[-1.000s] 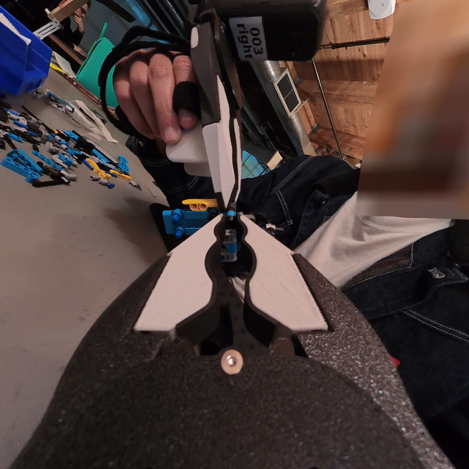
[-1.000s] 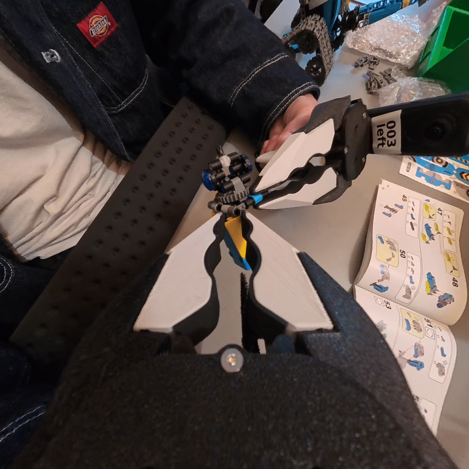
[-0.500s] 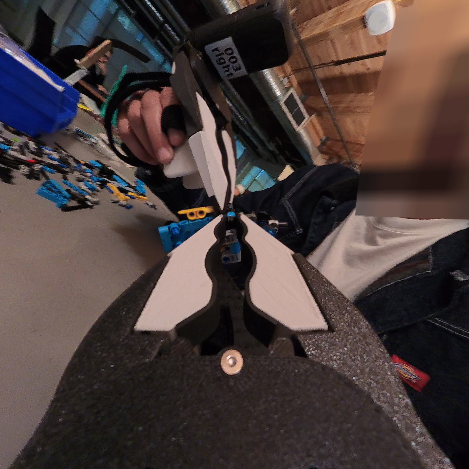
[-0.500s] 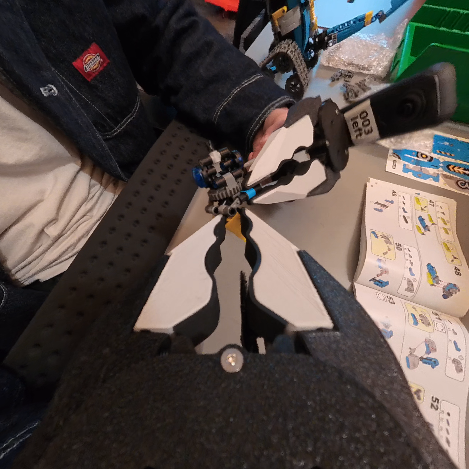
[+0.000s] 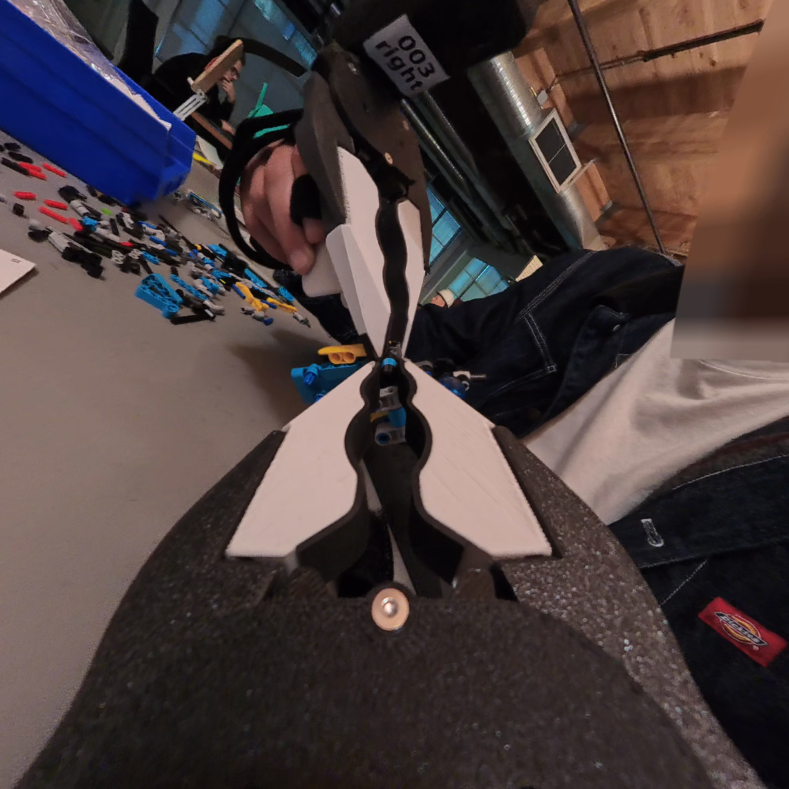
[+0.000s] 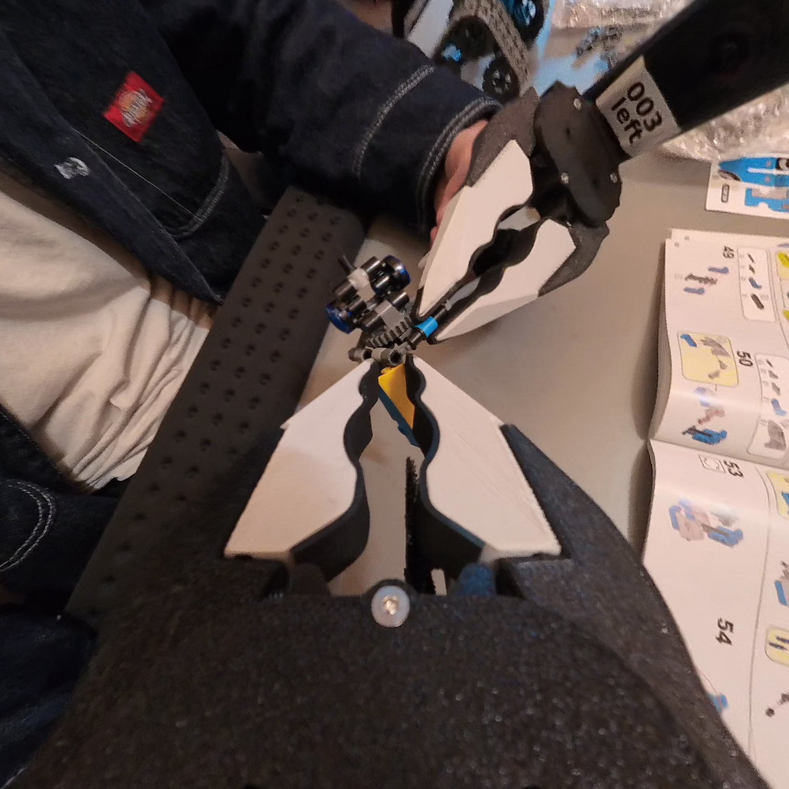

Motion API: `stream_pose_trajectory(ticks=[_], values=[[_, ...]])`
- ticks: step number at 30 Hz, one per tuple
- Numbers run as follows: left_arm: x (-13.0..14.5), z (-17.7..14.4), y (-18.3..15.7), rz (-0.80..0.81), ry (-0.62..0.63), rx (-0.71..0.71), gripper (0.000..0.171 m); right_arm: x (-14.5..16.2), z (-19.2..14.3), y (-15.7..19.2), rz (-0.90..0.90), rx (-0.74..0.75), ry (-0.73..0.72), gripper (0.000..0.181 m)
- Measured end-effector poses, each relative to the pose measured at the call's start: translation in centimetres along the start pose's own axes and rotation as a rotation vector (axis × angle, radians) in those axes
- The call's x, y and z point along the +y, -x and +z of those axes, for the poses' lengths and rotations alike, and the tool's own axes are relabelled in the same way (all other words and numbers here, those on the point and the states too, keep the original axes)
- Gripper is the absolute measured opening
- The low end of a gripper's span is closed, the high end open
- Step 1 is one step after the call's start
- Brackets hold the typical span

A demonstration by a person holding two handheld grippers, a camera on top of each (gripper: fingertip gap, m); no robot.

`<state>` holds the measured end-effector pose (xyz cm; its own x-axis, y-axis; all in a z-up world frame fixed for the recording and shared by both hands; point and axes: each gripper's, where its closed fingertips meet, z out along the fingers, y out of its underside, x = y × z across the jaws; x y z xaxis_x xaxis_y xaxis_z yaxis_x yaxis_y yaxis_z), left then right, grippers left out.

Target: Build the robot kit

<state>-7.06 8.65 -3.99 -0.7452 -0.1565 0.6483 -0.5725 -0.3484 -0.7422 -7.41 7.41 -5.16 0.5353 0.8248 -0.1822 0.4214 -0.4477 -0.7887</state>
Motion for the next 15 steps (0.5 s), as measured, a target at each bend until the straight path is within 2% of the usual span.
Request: stream_pose_trajectory(ticks=[3,8,15], values=[[-0.8,0.1,-0.8,-0.030,-0.073,0.084,0.006,-1.0,-0.5,0.4,0.007,-0.041,-0.084,0.012],[-1.4,0.1,-0.9,-0.055,-0.138,0.118,0.006,-1.5,-1.0,0.2,0.018,-0.052,-0.153,0.011],[-1.7,0.0,-0.4,-0.076,-0.171,0.111,0.006,-1.3,-1.1,-0.2,0.030,-0.032,-0.140,0.012]])
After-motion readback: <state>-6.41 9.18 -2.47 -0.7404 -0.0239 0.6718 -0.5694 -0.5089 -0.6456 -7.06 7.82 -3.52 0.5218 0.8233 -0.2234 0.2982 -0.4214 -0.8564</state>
